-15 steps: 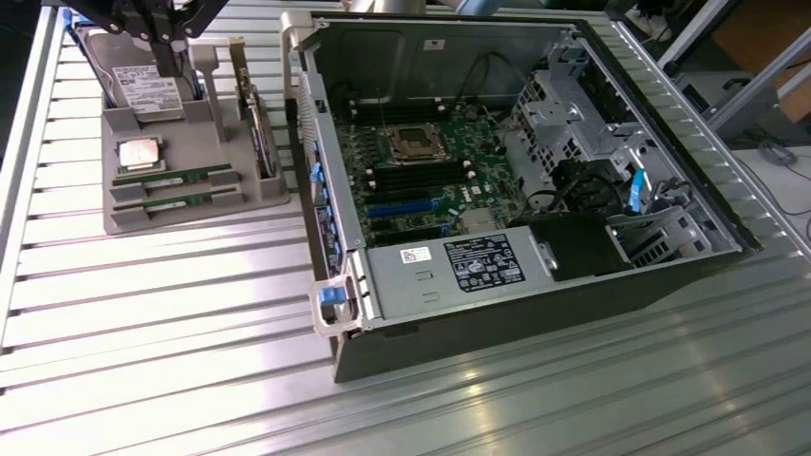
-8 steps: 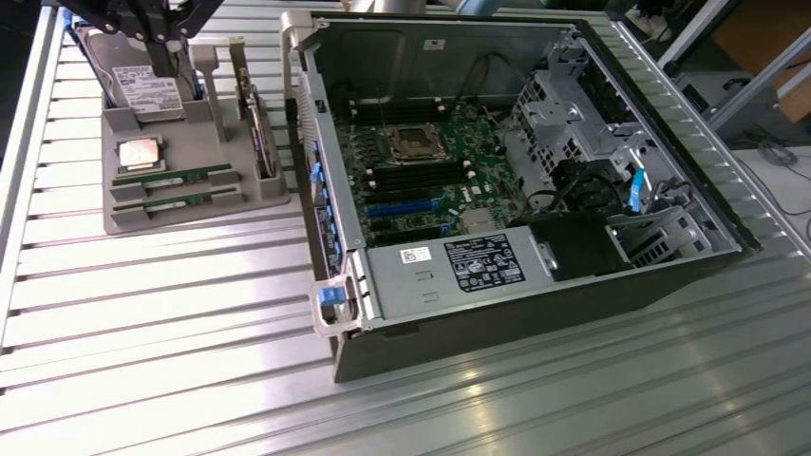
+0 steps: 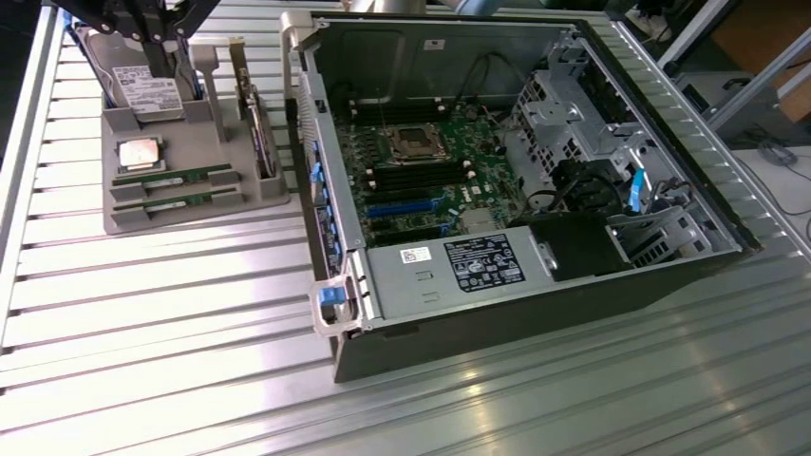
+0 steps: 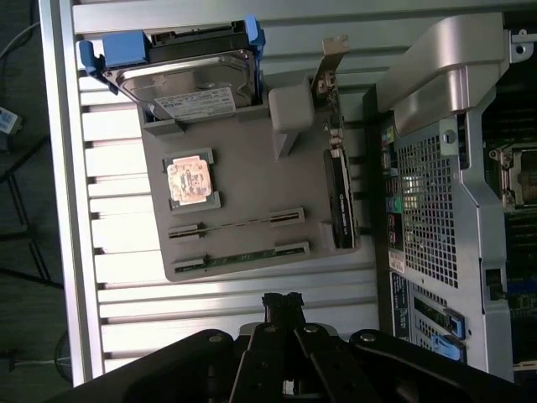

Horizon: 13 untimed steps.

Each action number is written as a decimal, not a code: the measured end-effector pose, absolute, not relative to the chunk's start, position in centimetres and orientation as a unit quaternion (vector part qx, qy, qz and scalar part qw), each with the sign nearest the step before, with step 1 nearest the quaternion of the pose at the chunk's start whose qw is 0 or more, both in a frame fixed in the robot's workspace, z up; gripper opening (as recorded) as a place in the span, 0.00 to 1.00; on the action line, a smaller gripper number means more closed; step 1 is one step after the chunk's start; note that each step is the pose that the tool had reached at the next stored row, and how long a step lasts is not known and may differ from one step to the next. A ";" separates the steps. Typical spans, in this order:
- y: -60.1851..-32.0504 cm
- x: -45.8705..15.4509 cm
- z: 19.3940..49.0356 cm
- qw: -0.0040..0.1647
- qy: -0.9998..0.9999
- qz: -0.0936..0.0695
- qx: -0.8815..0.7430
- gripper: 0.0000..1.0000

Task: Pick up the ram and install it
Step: 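Reach for the ram, then pick up the ram and move it above insertion slot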

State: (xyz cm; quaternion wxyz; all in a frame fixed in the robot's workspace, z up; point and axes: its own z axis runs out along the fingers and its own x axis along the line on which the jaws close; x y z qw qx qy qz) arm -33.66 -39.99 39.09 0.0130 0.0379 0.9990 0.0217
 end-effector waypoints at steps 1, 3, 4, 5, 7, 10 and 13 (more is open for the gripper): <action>-40.0 -33.7 39.1 0.013 0.999 0.022 0.038 0.11; -40.1 -33.7 39.1 0.013 0.999 0.022 0.038 0.11; -40.1 -33.7 39.1 0.013 0.999 0.022 0.038 0.11; -40.1 -33.7 39.1 0.013 0.999 0.022 0.038 0.11; -40.1 -33.7 39.1 0.013 0.999 0.022 0.038 0.11; -40.1 -33.7 39.1 0.013 0.999 0.022 0.038 0.11; -40.1 -33.7 39.1 0.013 0.999 0.022 0.038 0.11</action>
